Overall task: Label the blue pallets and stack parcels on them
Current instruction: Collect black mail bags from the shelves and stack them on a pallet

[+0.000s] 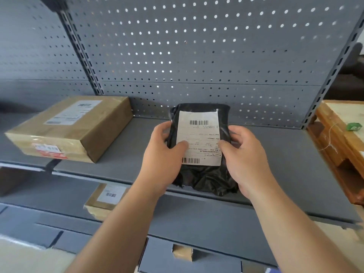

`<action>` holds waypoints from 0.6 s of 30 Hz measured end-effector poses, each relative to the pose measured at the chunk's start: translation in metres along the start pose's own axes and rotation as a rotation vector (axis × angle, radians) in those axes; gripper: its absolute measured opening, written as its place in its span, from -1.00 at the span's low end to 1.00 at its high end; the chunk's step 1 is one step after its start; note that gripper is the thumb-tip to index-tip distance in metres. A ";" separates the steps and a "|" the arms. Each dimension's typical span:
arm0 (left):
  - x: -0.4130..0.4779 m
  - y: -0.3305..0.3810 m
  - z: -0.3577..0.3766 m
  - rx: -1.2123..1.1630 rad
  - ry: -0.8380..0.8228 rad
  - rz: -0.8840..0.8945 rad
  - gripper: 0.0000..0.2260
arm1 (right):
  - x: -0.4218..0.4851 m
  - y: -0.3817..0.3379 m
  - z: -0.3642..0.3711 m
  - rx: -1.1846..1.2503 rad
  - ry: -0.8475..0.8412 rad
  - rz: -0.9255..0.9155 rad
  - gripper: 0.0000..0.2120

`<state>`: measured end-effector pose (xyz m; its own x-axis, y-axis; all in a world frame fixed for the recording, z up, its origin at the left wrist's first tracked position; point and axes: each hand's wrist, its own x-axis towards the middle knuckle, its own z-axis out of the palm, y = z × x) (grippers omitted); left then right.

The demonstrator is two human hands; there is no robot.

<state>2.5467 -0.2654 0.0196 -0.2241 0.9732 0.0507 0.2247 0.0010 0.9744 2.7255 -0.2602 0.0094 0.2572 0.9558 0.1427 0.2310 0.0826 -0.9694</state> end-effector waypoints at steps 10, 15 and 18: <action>-0.060 -0.010 -0.048 -0.043 0.253 -0.100 -0.60 | -0.032 -0.002 0.033 0.105 -0.249 -0.099 -0.63; -0.092 -0.016 -0.080 -0.050 0.362 -0.149 -0.56 | -0.058 -0.009 0.059 0.127 -0.364 -0.125 -0.65; -0.109 -0.019 -0.106 -0.072 0.426 -0.149 -0.53 | -0.076 -0.020 0.078 0.125 -0.426 -0.150 -0.66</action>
<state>2.4660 -0.3956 0.0190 -0.6224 0.7825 -0.0204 0.0972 0.1032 0.9899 2.6278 -0.3129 0.0024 -0.1847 0.9593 0.2138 0.1144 0.2370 -0.9648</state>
